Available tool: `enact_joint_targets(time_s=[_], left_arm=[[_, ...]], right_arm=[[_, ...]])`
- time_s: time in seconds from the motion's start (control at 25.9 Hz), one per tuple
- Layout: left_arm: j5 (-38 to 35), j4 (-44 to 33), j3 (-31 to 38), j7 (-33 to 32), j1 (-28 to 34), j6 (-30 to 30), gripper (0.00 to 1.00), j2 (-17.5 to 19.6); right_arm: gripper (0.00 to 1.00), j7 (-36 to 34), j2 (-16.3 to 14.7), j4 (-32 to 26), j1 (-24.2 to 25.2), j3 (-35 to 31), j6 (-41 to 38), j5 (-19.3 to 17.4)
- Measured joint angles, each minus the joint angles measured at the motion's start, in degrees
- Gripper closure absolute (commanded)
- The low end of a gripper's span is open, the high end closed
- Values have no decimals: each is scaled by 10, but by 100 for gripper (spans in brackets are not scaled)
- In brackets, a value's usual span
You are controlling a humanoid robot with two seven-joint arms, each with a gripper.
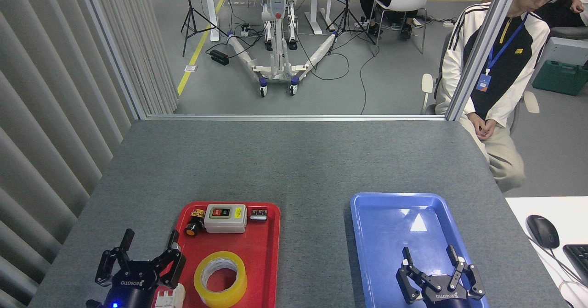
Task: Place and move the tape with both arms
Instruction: 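Move the left gripper toward the yellow tape roll on the red tray, then grasp the yellow tape roll's rim with the left gripper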
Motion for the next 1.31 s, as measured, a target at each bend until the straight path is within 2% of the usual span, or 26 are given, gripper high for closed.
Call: enact_joint_targets(time_s=[0.39, 0.54, 0.62, 0.73, 0.85, 0.97, 1.04, 1.16, 1.31], left_arm=[[-1, -12, -5, 33, 1, 4, 0, -1], [0, -15, -11, 30, 1, 4, 0, 0], [3, -16, -16, 2, -3, 6, 0, 2], [5, -18, -27, -123, -23, 4, 0, 10], [7, -22, -43, -341, -56, -5, 0, 32], [10, -21, -49, -569, -102, -42, 0, 47], [13, -9, -51, -672, -136, -75, 0, 57], [19, 18, -56, -741, -173, -130, 0, 66], [26, 42, -67, -767, -206, -202, 0, 71]], right_arm=[[0, -1, 1, 0, 0, 0, -1, 1], [0, -3, 0, 0, 1, 0, -3, 1], [0, -3, 0, 0, 1, 0, -4, 1], [0, -3, 0, 0, 1, 0, -4, 1], [0, -3, 0, 0, 1, 0, -3, 1], [0, -3, 1, 0, 1, 0, -2, 1], [0, -3, 1, 0, 1, 0, -2, 1], [0, -3, 1, 0, 1, 0, -2, 1], [0, -3, 1, 0, 1, 0, -2, 2]])
